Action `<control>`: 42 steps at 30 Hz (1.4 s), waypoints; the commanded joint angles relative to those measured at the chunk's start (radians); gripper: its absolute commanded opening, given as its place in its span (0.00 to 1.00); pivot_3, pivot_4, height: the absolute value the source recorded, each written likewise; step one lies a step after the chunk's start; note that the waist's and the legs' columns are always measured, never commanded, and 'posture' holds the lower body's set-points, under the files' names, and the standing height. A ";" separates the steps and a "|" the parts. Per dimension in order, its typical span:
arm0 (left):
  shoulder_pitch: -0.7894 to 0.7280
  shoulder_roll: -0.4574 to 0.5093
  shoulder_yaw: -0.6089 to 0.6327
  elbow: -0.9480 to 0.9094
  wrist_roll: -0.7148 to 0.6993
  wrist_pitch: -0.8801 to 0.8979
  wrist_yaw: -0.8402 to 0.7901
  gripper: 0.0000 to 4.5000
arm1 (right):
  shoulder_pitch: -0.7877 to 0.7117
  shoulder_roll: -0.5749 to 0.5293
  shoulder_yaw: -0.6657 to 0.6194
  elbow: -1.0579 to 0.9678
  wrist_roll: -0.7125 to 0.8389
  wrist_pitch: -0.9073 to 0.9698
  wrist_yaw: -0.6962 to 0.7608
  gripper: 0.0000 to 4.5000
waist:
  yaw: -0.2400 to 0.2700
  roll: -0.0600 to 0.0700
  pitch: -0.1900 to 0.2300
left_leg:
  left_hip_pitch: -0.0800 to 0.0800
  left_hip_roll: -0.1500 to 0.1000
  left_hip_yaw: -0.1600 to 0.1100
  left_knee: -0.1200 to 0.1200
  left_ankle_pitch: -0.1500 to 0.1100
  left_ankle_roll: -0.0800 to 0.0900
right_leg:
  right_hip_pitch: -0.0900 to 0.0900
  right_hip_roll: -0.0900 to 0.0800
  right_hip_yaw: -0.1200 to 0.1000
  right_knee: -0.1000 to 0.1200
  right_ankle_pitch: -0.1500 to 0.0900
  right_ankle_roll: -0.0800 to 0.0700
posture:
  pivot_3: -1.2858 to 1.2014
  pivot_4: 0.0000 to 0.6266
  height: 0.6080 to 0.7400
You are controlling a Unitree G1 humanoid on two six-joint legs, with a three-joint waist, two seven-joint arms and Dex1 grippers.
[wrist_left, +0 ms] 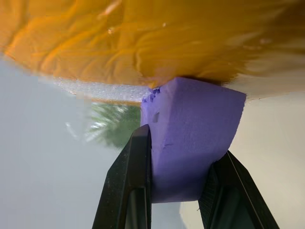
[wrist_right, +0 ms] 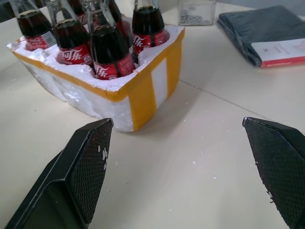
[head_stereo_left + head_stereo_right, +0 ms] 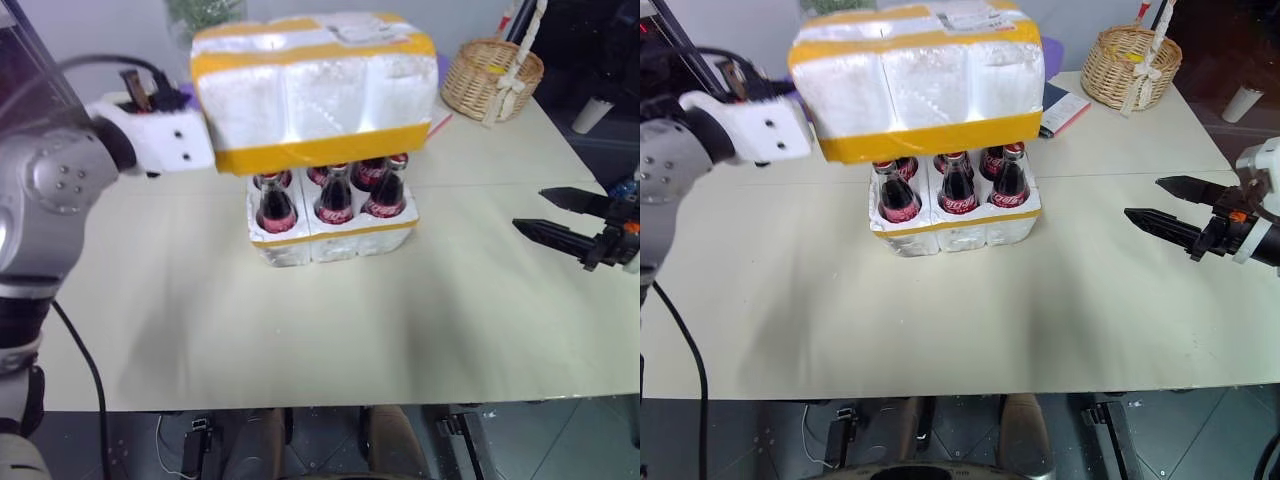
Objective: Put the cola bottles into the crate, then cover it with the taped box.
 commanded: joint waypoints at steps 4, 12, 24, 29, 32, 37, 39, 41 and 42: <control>0.017 -0.025 0.017 -0.061 0.029 0.005 -0.004 0.23 | -0.019 0.013 -0.020 -0.036 0.013 -0.002 -0.039 1.00 | 0.009 0.000 0.000 | 0.000 0.000 0.000 0.001 0.000 0.000 | 0.002 0.000 0.000 0.000 0.000 0.000 | 0.52 0.24 0.98; 0.077 -0.024 -0.007 -0.087 0.071 -0.022 -0.031 0.23 | -0.030 0.018 -0.013 -0.060 0.023 0.019 -0.068 1.00 | 0.005 0.000 0.000 | 0.001 0.000 0.000 0.000 0.000 0.000 | 0.002 0.000 0.000 0.000 0.000 0.000 | 0.52 0.24 0.98; 0.099 -0.002 0.012 -0.049 0.111 -0.133 -0.015 0.99 | -0.047 0.016 -0.001 -0.099 0.038 0.053 -0.094 1.00 | 0.005 0.000 0.000 | 0.001 0.000 0.000 0.001 0.000 0.000 | 0.002 0.000 0.000 0.000 0.000 0.000 | 0.52 0.24 0.98; 0.222 -0.005 0.100 -0.099 -0.024 -0.067 -0.105 0.99 | -0.041 -0.001 0.001 -0.122 0.052 0.066 -0.070 1.00 | 0.000 0.000 0.000 | 0.001 0.000 0.000 0.000 0.000 0.000 | 0.001 0.000 0.000 0.000 0.000 0.000 | 0.52 0.24 0.98; 0.405 -0.009 0.266 -0.159 -0.374 0.064 -0.338 0.99 | -0.039 -0.017 0.004 -0.134 0.060 0.071 -0.037 1.00 | -0.005 0.001 0.000 | 0.001 0.000 0.000 0.000 0.000 0.000 | 0.001 0.000 0.000 0.000 0.000 0.000 | 0.52 0.24 0.98; 0.463 0.006 0.558 -0.113 -0.959 0.501 -0.547 0.99 | -0.068 -0.044 0.037 -0.117 0.059 0.068 0.018 1.00 | 0.008 0.001 0.000 | 0.001 0.001 0.000 0.001 0.000 0.000 | 0.000 0.000 0.000 0.000 0.000 -0.001 | 0.52 0.24 0.98; 0.307 0.026 0.615 0.055 -1.141 0.714 -0.523 0.99 | -0.097 -0.052 0.057 -0.111 0.073 0.080 0.044 1.00 | 0.015 0.001 0.000 | 0.001 0.001 -0.003 0.003 0.000 0.000 | 0.003 0.000 -0.003 0.001 0.000 -0.001 | 0.52 0.24 0.98; 0.202 0.062 0.621 0.193 -1.219 0.827 -0.540 0.99 | -0.126 -0.062 0.078 -0.113 0.096 0.098 0.080 1.00 | 0.009 0.001 0.000 | 0.001 0.001 -0.003 0.005 0.000 0.000 | 0.005 0.000 -0.004 0.000 0.000 0.000 | 0.52 0.24 0.98; 0.187 0.082 0.608 0.220 -1.224 0.839 -0.561 0.99 | -0.135 -0.066 0.085 -0.114 0.102 0.102 0.095 1.00 | 0.002 0.001 0.000 | 0.001 0.001 -0.003 0.005 0.000 0.000 | 0.005 0.000 -0.004 0.000 0.000 0.000 | 0.52 0.24 0.98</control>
